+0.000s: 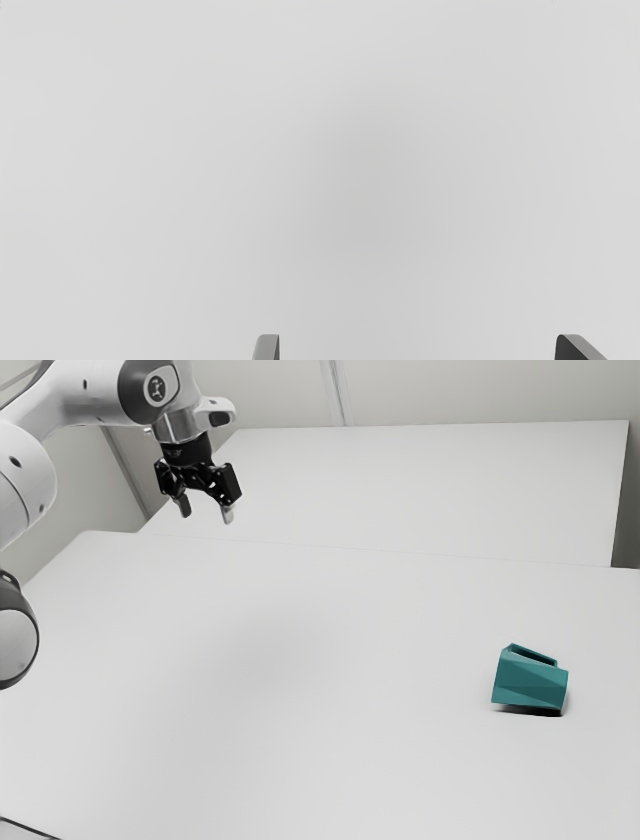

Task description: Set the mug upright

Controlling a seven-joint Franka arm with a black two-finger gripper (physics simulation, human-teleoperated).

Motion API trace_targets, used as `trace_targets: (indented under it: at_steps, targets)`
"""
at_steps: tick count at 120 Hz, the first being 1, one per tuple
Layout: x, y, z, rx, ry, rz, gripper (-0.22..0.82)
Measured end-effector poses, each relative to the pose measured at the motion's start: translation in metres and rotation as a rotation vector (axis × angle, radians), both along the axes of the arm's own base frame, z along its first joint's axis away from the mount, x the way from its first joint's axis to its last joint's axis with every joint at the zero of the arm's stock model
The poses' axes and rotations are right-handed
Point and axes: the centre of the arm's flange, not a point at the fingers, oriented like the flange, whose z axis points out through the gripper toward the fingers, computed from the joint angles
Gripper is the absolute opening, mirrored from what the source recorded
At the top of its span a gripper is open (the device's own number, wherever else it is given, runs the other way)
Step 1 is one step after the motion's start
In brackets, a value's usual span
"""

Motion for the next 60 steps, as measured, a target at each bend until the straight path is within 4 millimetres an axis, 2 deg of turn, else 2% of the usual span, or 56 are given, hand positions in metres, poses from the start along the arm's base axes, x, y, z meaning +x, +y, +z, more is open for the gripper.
trace_targets:
  at_steps: [18, 34, 60]
  targets:
    - [0.0, 0.014, -0.001, -0.011, 0.001, 0.025, 0.6]
    - [-0.005, 0.009, -0.005, -0.078, 0.006, 0.031, 0.6]
    - [-0.039, -0.055, -0.057, -0.278, 0.021, -0.005, 0.6]
